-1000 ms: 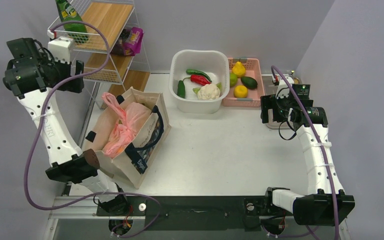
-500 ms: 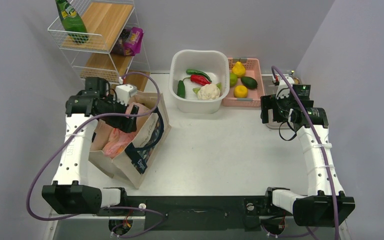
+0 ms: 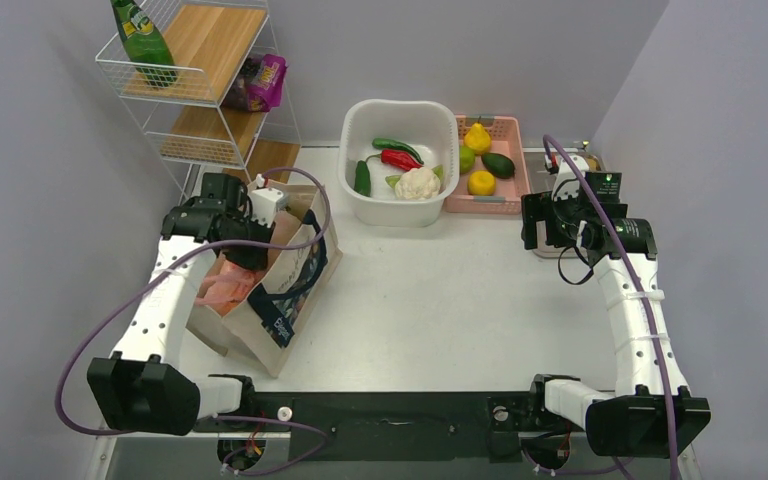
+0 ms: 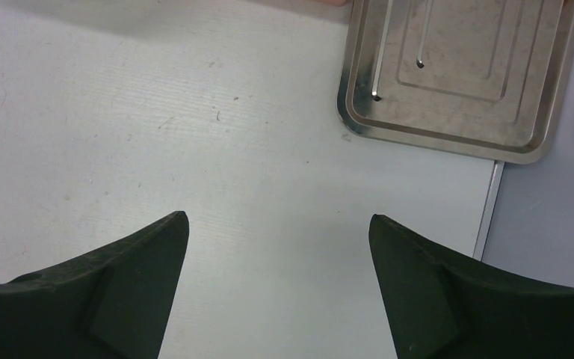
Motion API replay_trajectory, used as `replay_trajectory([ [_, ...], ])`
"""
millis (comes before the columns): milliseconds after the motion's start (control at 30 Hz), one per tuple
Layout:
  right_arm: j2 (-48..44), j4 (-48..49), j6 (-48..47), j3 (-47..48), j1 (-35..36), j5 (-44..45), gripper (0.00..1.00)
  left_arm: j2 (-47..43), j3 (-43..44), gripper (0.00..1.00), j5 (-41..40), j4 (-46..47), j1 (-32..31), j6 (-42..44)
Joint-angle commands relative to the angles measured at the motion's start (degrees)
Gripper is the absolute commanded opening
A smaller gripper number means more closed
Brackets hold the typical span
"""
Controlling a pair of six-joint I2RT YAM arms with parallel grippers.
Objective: Untie the knot of the grocery bags and take out the mixed food
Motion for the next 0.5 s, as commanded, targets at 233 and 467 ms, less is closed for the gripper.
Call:
replay_trajectory([
  [233,-1.29,0.22,0.01,0.62,-0.17,0.01,0.86,-5.86,23.42,0.00,-7.18,-7.25,3.62,-1.83],
  [467,-0.23,0.22,0.94,1.72,-0.20,-1.36,0.85,0.45,44.97,0.00,-7.61,-9.75,3.78,-1.65],
])
